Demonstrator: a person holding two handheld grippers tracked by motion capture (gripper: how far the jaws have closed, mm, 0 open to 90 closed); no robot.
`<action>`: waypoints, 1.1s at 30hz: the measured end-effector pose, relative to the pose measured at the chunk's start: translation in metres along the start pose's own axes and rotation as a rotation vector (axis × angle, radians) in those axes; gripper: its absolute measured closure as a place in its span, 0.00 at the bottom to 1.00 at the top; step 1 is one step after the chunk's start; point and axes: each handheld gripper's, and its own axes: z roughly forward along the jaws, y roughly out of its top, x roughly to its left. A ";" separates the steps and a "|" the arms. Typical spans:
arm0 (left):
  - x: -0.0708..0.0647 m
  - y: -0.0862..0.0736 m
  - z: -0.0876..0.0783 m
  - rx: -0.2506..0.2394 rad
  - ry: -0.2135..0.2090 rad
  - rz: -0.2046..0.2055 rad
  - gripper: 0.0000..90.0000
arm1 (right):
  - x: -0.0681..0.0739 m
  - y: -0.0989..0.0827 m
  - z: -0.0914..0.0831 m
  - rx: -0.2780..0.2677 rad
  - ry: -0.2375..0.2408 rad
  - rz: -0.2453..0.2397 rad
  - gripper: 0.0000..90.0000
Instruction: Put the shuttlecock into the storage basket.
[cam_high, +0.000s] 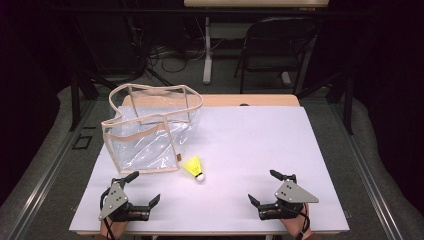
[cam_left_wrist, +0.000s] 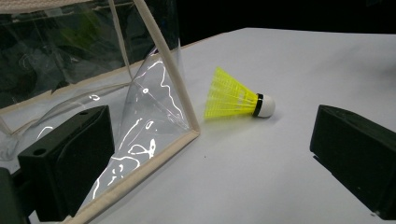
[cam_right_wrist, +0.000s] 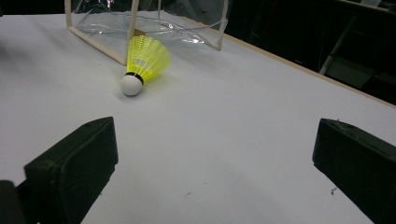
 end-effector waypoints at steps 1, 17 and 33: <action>0.000 0.000 0.000 -0.001 0.000 0.000 0.00 | 0.000 0.001 0.002 0.001 0.002 -0.001 0.00; 0.000 0.000 0.000 0.001 -0.001 0.001 0.00 | 0.011 0.010 0.022 0.052 0.026 0.014 0.00; 0.000 0.000 0.001 0.000 -0.001 -0.003 0.00 | 0.019 0.017 0.043 0.117 0.051 0.045 0.00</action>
